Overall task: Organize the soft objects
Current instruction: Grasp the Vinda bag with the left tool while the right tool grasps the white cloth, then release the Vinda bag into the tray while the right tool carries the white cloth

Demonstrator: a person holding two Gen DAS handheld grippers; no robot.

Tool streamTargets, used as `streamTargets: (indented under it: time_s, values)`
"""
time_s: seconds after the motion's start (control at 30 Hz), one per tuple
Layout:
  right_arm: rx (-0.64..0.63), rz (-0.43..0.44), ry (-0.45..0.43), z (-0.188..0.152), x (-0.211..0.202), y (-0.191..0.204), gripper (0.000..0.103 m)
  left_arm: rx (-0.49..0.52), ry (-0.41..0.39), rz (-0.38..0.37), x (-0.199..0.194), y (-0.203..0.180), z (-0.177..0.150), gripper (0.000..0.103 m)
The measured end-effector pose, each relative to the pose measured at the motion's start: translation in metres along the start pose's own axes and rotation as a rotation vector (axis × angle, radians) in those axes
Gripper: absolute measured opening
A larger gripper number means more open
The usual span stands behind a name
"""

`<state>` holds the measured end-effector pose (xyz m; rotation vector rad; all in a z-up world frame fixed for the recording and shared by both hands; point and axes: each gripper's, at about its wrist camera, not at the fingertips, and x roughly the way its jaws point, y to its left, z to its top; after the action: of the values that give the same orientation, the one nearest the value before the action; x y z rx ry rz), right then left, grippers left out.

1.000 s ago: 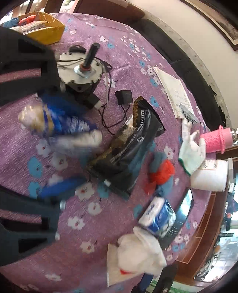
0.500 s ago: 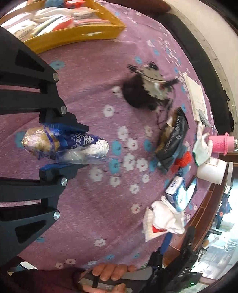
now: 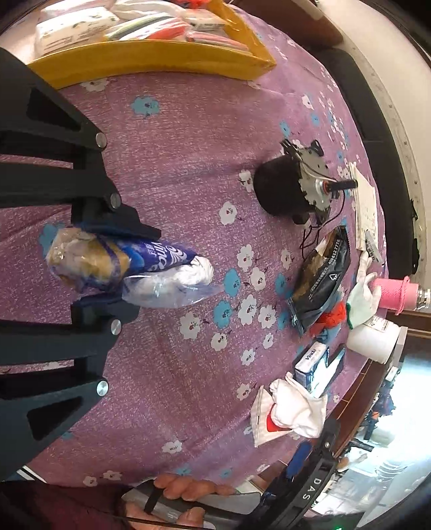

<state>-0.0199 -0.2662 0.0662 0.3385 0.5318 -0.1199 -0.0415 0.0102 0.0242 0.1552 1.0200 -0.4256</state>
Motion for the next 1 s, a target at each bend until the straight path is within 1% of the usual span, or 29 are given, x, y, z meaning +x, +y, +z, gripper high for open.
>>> streamTargets:
  time_s: [0.07,0.1,0.17,0.2,0.27,0.33,0.4,0.53,0.6,0.67,0.77,0.8,0.83,0.87,0.97,1.0]
  values:
    - [0.005,0.001,-0.021,0.001,-0.005,-0.002,0.076,-0.022,-0.028,-0.024,-0.007,0.002,-0.002,0.026]
    - [0.006,0.013,-0.016,0.001,-0.004,-0.002,0.076,-0.030,-0.041,-0.030,-0.010,0.002,-0.003,0.026]
    - [0.015,0.057,0.013,0.001,-0.001,-0.002,0.076,-0.061,-0.069,-0.047,-0.019,0.006,-0.004,0.026]
    - [0.026,0.093,0.031,0.001,0.002,-0.003,0.076,-0.084,-0.090,-0.065,-0.026,0.009,-0.006,0.026]
    - [0.044,0.122,0.033,0.001,0.001,-0.006,0.076,-0.117,-0.124,-0.087,-0.041,0.014,-0.011,0.026]
    - [0.076,0.138,0.032,0.002,0.001,-0.011,0.076,-0.152,-0.155,-0.113,-0.056,0.020,-0.017,0.026]
    - [0.128,0.172,0.059,0.002,0.006,-0.020,0.076,-0.185,-0.192,-0.137,-0.074,0.029,-0.025,0.026]
    - [0.198,0.221,0.095,0.000,0.011,-0.031,0.076,-0.224,-0.247,-0.146,-0.103,0.048,-0.038,0.026]
    - [0.233,0.219,0.099,0.000,0.008,-0.039,0.075,-0.240,-0.271,-0.128,-0.119,0.063,-0.046,0.027]
    - [0.260,0.187,0.107,-0.001,0.001,-0.049,0.075,-0.253,-0.291,-0.102,-0.131,0.077,-0.052,0.027]
    - [0.249,0.126,0.148,-0.004,-0.006,-0.056,0.075,-0.296,-0.314,-0.071,-0.145,0.103,-0.068,0.027]
    - [0.242,0.116,0.166,-0.004,-0.007,-0.056,0.074,-0.314,-0.317,-0.065,-0.147,0.111,-0.074,0.027]
    - [0.236,0.112,0.176,-0.004,-0.008,-0.055,0.070,-0.329,-0.317,-0.061,-0.147,0.118,-0.078,0.027]
    - [0.224,0.112,0.177,-0.003,-0.009,-0.053,0.068,-0.346,-0.317,-0.058,-0.147,0.125,-0.083,0.027]
    - [0.098,0.088,0.154,0.008,-0.011,-0.028,0.068,-0.386,-0.311,-0.050,-0.146,0.138,-0.096,0.027]
    - [0.020,0.085,0.162,0.012,-0.007,-0.012,0.068,-0.396,-0.310,-0.047,-0.147,0.142,-0.100,0.027]
